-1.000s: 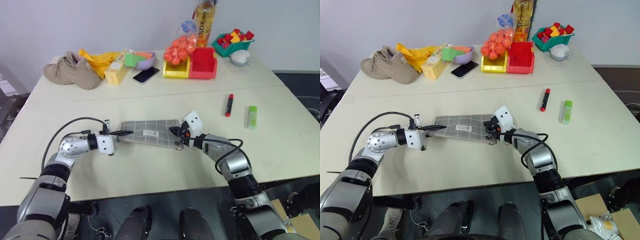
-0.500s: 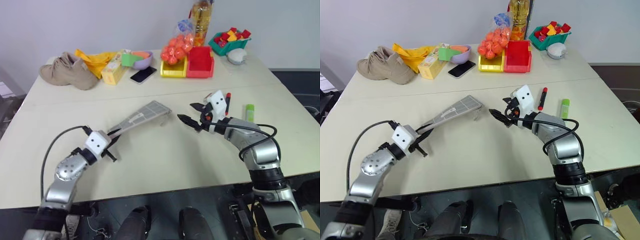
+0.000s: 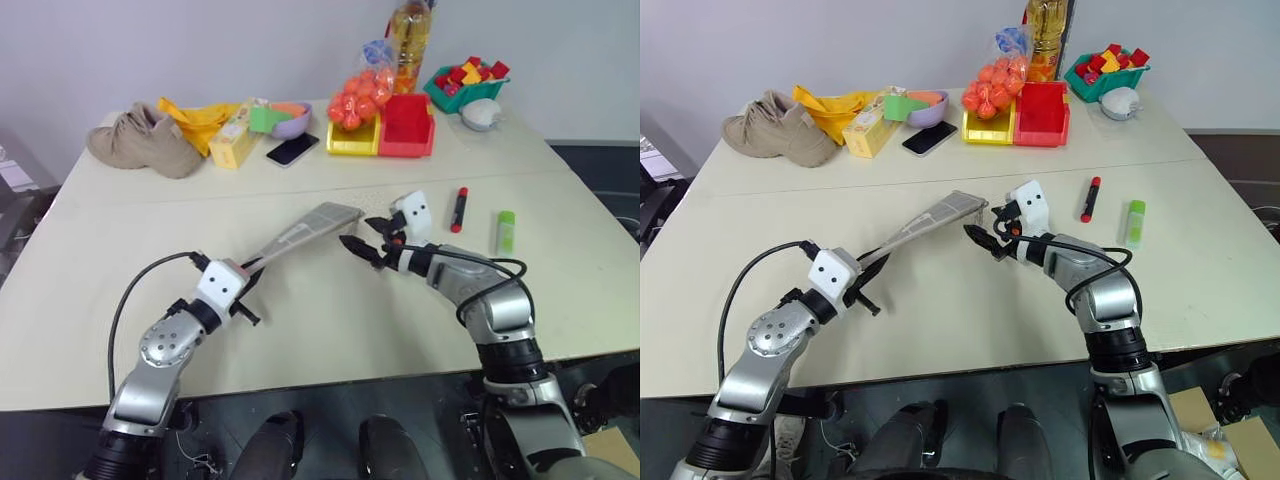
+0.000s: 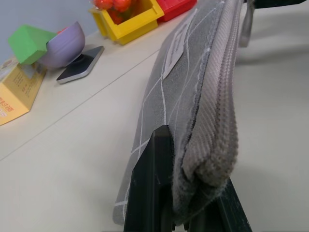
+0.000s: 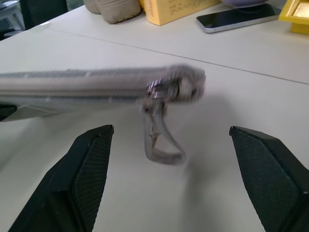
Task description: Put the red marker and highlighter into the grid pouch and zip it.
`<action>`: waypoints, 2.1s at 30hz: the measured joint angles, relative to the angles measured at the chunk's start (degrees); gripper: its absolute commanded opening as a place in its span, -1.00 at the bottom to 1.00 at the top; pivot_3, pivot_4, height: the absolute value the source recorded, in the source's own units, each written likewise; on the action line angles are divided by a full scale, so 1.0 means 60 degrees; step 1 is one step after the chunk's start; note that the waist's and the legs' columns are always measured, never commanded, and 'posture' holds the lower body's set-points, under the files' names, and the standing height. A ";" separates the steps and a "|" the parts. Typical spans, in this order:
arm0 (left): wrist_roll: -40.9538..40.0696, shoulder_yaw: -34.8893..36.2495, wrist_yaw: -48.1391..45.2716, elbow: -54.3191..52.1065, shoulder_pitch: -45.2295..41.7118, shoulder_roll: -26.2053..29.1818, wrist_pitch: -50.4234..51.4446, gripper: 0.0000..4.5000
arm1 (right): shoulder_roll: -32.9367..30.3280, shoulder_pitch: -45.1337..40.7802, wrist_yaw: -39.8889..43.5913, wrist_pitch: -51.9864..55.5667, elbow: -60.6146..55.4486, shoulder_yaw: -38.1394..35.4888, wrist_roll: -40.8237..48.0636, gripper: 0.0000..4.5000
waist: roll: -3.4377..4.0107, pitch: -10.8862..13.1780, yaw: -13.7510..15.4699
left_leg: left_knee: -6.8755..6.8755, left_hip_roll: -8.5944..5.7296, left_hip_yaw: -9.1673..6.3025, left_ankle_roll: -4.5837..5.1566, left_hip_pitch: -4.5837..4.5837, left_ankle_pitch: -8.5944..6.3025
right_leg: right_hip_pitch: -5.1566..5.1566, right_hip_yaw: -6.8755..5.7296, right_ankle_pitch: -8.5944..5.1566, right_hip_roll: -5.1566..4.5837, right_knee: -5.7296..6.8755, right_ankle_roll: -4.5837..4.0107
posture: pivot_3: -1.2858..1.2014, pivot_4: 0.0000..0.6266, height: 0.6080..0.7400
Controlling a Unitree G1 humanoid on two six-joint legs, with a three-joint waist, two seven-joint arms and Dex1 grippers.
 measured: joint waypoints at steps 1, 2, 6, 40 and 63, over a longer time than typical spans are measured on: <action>0.0001 0.0000 -0.0015 0.0000 0.0000 0.0000 0.0000 -1.00 | 0.0003 -0.0011 -0.0043 0.0000 0.0030 -0.0001 0.0000 0.43 | 0.0000 0.0000 0.0002 | 0.0000 0.0000 0.0000 0.0000 0.0000 0.0000 | 0.0001 0.0000 0.0000 0.0000 -0.0002 0.0000 | 0.03 -0.52 1.00; 0.0003 -0.0001 -0.0030 0.0001 -0.0001 -0.0001 0.0000 -1.00 | 0.0006 -0.0014 -0.0083 0.0000 0.0037 -0.0004 0.0000 0.19 | 0.0000 0.0000 0.0002 | 0.0000 0.0000 0.0000 0.0000 0.0000 0.0000 | 0.0001 0.0000 0.0000 0.0000 -0.0003 0.0000 | 0.03 -0.52 1.00; 0.0068 -0.0035 -0.0088 0.0014 -0.0055 -0.0003 -0.0001 -1.00 | 0.0025 -0.0032 -0.0168 0.0000 0.0037 -0.0016 0.0001 -0.73 | 0.0000 0.0000 -0.0001 | -0.0001 0.0000 0.0000 0.0000 0.0000 0.0000 | 0.0001 -0.0001 0.0000 0.0000 -0.0003 0.0000 | 0.03 -0.52 1.00; 0.1131 -0.0932 0.1000 0.0104 -0.1068 -0.1492 0.1187 -1.00 | -0.1266 -0.0557 0.1255 0.1858 -0.2993 0.2136 0.0147 0.50 | -0.0003 0.0000 0.0050 | 0.0007 -0.0002 -0.0007 0.0000 -0.0002 0.0000 | 0.0012 -0.0015 0.0000 0.0000 -0.0010 0.0001 | 0.03 -0.52 1.00; 0.1865 -0.0814 0.1722 0.1145 -0.1473 -0.1584 0.0920 -1.00 | -0.1120 -0.2682 -0.3668 -0.0888 0.6679 -0.2040 -0.1637 0.58 | -0.0002 0.0001 -0.0015 | 0.0003 -0.0002 0.0007 -0.0002 -0.0001 0.0004 | 0.0013 -0.0005 0.0002 0.0001 -0.0010 0.0000 | 0.03 -0.52 1.00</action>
